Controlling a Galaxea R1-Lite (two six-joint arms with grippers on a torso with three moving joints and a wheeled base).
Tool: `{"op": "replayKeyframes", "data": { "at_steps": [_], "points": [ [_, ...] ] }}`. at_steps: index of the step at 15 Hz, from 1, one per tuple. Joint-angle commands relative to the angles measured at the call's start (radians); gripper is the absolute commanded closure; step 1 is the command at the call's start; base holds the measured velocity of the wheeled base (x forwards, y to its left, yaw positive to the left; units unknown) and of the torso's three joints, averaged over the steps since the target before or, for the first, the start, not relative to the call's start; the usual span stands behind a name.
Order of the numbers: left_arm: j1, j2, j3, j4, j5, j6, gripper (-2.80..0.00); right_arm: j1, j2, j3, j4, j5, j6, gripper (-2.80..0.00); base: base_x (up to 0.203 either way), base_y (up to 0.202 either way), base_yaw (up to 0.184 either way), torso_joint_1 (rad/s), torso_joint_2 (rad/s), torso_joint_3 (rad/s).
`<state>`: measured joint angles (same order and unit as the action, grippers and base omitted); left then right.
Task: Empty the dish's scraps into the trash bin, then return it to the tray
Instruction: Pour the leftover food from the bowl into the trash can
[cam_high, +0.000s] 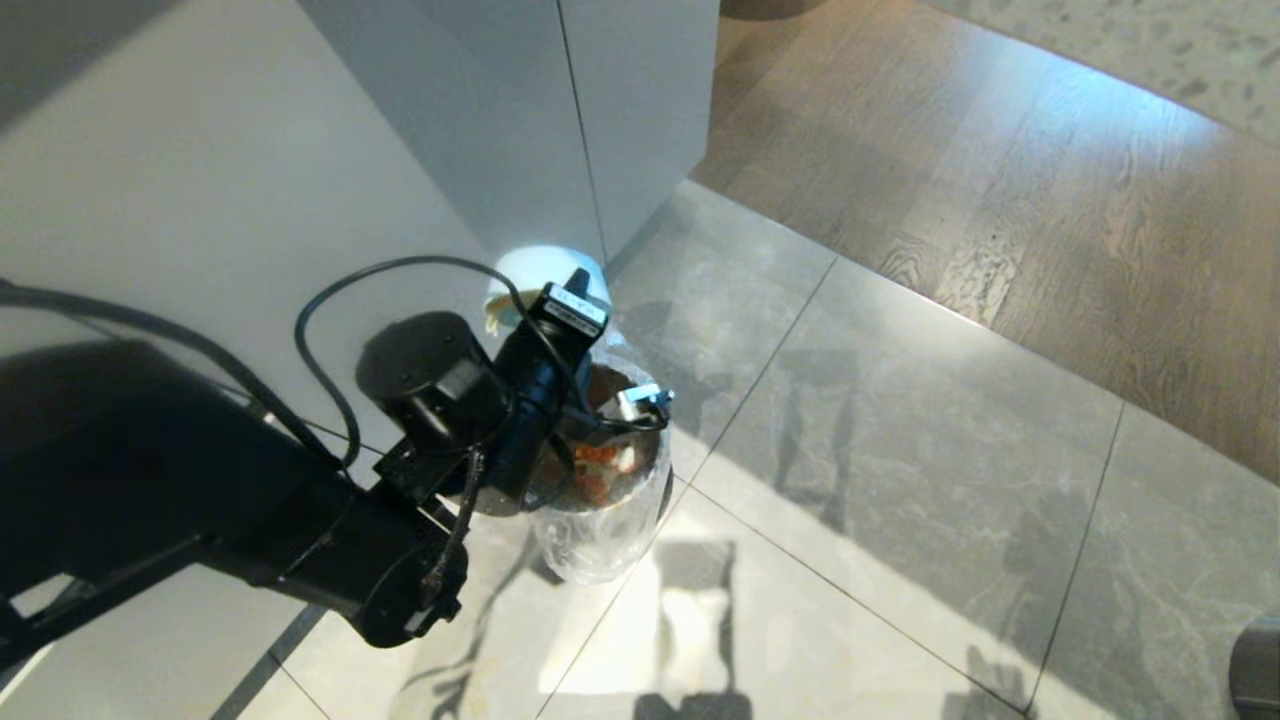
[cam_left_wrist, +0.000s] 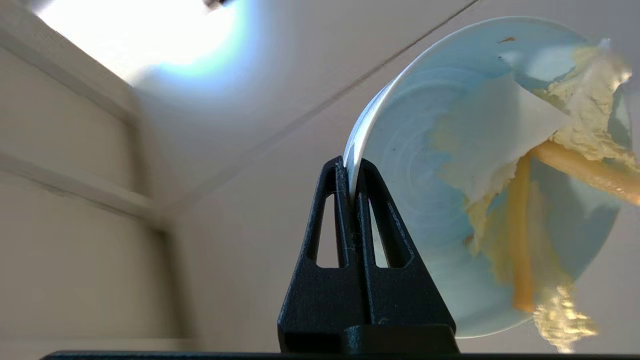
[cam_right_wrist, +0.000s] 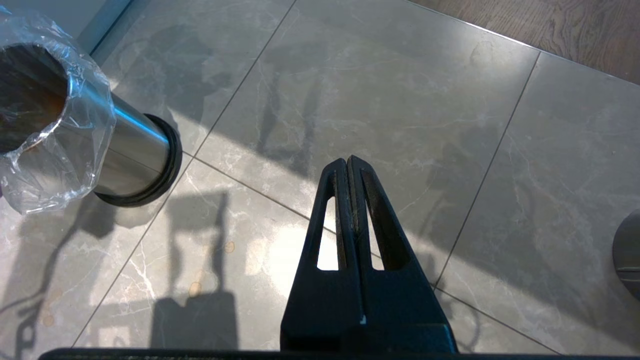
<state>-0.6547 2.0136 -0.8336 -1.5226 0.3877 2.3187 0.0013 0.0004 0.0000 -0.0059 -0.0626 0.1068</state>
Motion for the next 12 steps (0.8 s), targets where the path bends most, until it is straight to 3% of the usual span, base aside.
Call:
{"op": "replayKeyframes", "data": {
  "at_steps": [1,3,6,12],
  "points": [
    [-0.038,-0.015,0.009,-0.047,0.041,0.069,0.00,0.000,0.000,0.000,0.000,0.000,0.001,0.00,0.000,0.000,0.000,0.000,0.00,0.000],
    [-0.051,-0.011,0.021,-0.047,0.066,0.070,0.00,0.000,0.000,0.000,0.000,0.000,0.001,0.00,0.000,0.000,0.000,0.000,0.00,0.000],
    [-0.093,-0.009,0.037,-0.047,0.164,0.070,0.00,0.000,0.000,0.000,0.000,0.000,0.001,0.00,0.000,0.000,0.000,0.000,0.00,0.000],
    [-0.102,-0.009,0.010,-0.047,0.174,0.071,0.00,0.000,0.000,0.000,0.000,0.000,0.001,0.00,0.000,0.000,0.000,0.000,0.00,0.000]
  ]
}}
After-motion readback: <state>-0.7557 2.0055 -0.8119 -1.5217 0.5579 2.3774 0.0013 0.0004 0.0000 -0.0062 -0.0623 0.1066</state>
